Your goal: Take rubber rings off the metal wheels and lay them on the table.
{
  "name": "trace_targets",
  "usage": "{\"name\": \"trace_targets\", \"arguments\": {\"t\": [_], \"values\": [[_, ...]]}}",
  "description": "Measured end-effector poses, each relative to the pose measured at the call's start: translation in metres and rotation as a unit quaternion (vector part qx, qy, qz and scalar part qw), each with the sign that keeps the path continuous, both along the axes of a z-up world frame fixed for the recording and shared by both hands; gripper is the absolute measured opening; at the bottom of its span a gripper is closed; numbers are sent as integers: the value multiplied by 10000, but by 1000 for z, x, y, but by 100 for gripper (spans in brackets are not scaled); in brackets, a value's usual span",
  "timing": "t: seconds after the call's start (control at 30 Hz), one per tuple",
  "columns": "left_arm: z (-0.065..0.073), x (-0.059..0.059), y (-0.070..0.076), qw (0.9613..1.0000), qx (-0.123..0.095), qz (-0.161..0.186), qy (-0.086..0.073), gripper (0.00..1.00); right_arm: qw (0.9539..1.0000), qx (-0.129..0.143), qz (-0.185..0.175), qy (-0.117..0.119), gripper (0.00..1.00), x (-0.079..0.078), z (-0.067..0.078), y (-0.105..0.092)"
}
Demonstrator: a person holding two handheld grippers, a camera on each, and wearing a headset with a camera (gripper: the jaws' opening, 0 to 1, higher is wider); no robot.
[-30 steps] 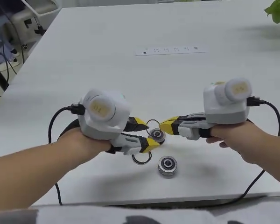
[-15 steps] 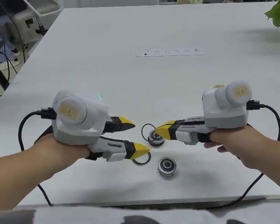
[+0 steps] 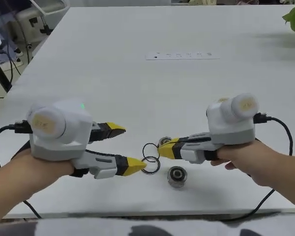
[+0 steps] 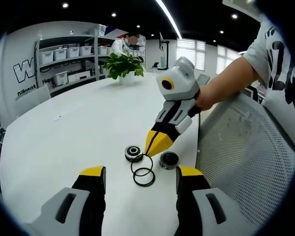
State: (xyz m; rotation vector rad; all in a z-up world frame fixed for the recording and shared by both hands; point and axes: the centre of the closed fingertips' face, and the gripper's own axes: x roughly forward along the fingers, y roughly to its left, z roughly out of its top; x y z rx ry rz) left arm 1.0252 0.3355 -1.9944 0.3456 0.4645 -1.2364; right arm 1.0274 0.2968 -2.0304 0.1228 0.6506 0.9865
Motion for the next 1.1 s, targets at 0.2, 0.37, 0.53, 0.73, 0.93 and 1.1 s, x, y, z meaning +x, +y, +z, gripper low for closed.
{"name": "trace_targets", "arguments": {"t": [0.2,0.37,0.53,0.73,0.93,1.1], "values": [[0,-1,6,10000,-1,52,-25,55,9998,-38,140,135,0,-6,-7,8],[1,-1,9,9999,-20,104,-13,55,9996,-66,173,234,0,-7,-13,9],[-2,-1,12,9999,16,133,-5,55,9992,-194,145,322,0,-7,-24,6],[-5,-1,13,9999,46,136,17,55,9991,-314,58,278,0,-2,-29,1],[-8,0,14,9998,86,152,50,55,9987,-482,41,152,0,2,-34,-4],[-10,0,14,9998,135,134,64,55,9984,-555,91,52,4,2,-34,-5]]}}
